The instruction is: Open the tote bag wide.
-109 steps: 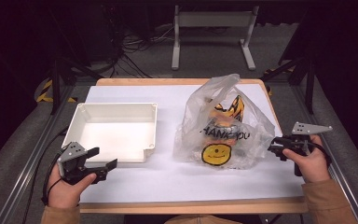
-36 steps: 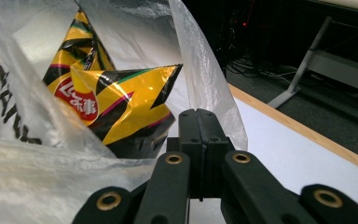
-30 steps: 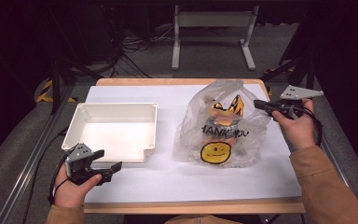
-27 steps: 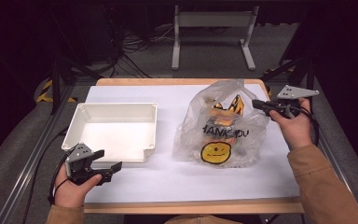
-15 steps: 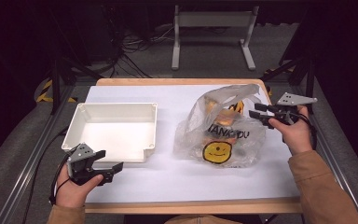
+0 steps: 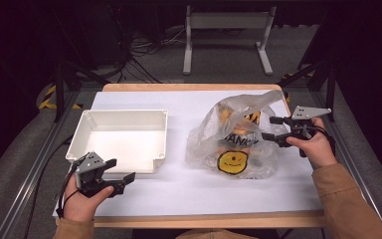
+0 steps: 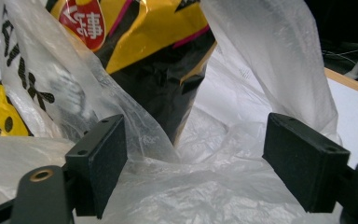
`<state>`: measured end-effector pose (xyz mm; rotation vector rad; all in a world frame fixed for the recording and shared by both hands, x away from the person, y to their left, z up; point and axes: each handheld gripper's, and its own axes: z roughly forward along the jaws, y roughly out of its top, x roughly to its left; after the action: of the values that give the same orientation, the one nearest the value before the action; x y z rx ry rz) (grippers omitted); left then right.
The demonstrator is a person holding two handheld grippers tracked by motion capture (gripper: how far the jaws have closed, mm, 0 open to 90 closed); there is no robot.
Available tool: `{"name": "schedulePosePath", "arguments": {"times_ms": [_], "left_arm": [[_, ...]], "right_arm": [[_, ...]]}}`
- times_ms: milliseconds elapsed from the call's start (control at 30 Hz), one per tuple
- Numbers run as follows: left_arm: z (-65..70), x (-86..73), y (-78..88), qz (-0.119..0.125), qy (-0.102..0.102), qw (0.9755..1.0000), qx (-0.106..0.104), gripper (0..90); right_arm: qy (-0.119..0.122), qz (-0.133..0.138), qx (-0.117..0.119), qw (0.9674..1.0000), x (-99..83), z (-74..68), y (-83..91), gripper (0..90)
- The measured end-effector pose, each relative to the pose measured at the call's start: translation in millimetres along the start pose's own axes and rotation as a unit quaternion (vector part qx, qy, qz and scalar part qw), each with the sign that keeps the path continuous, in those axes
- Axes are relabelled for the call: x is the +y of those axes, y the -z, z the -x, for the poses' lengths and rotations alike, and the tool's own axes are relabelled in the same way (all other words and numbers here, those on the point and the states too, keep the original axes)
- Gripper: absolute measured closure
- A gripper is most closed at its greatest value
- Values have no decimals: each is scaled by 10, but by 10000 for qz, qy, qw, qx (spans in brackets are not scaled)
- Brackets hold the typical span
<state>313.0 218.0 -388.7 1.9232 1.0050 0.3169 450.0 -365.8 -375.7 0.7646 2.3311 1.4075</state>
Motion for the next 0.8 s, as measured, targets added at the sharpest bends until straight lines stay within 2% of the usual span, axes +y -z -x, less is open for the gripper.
{"name": "schedulePosePath", "arguments": {"times_ms": [300, 467, 533, 633, 700, 800], "left_arm": [[248, 203, -203, 54, -299, 9986, -433, 161], [355, 301, -288, 42, -438, 9974, -564, 160], [413, 358, -331, 72, -495, 9968, -623, 161], [472, 422, -365, 93, -554, 9960, -691, 161], [560, 518, -419, 148, -666, 9944, -806, 160], [677, 652, -493, 196, -843, 9917, -953, 159]], "right_arm": [[4, -59, -17, 10000, -64, -5, -92, 201], [-93, -29, -2, 10000, -147, 6, -114, 200], [-38, -41, -88, 9999, -196, -7, -131, 199], [-101, 50, -101, 9999, -234, -21, -136, 199], [-121, -9, -128, 9998, -257, -22, -137, 198], [-136, 37, -161, 9998, -262, -27, -110, 197]]}}
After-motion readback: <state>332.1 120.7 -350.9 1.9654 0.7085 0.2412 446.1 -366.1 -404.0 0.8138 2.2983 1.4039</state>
